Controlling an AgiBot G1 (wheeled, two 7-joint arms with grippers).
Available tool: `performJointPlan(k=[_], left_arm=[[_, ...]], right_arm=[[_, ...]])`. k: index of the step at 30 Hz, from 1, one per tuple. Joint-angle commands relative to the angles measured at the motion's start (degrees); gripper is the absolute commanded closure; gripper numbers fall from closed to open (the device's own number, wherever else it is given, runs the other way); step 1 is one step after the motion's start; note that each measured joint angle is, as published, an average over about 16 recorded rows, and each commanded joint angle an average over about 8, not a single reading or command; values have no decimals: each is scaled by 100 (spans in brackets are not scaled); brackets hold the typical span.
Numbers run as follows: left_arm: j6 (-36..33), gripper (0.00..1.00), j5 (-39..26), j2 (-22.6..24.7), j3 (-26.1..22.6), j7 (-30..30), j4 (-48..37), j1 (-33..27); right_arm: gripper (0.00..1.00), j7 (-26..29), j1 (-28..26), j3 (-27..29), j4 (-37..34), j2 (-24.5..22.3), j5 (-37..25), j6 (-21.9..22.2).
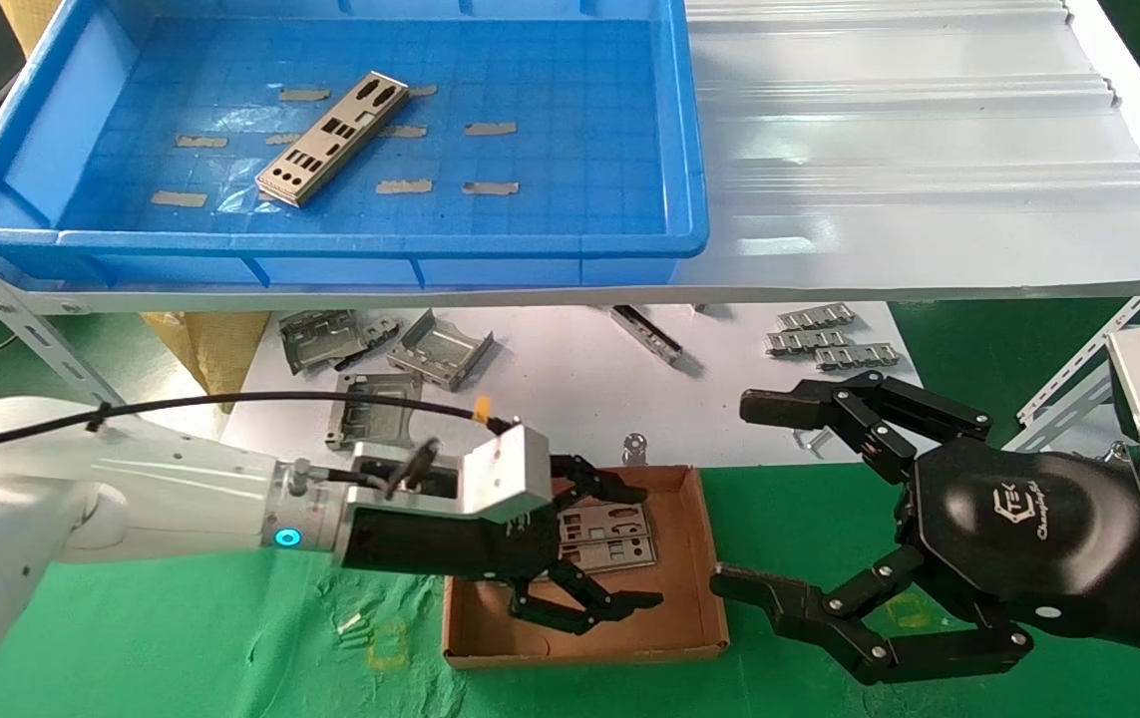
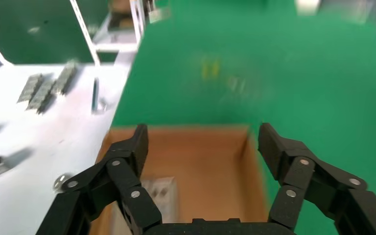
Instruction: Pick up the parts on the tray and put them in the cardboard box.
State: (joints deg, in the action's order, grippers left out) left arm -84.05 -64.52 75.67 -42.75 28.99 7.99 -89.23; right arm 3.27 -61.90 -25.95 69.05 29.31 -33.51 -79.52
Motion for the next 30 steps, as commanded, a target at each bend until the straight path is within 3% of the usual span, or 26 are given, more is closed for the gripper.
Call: performJointPlan(k=[1, 14, 30], left_arm=[[-317, 0, 155, -47, 80, -171, -113, 2], [-334, 0, 236, -162, 162, -261, 46, 82], [-302, 0, 778, -1188, 826, -1239, 1748, 787]], right_arm=[[0, 0, 0, 0, 0, 0, 0, 0], [0, 0, 1, 0, -1, 0, 0, 2], [0, 0, 1, 0, -1, 0, 0, 3]])
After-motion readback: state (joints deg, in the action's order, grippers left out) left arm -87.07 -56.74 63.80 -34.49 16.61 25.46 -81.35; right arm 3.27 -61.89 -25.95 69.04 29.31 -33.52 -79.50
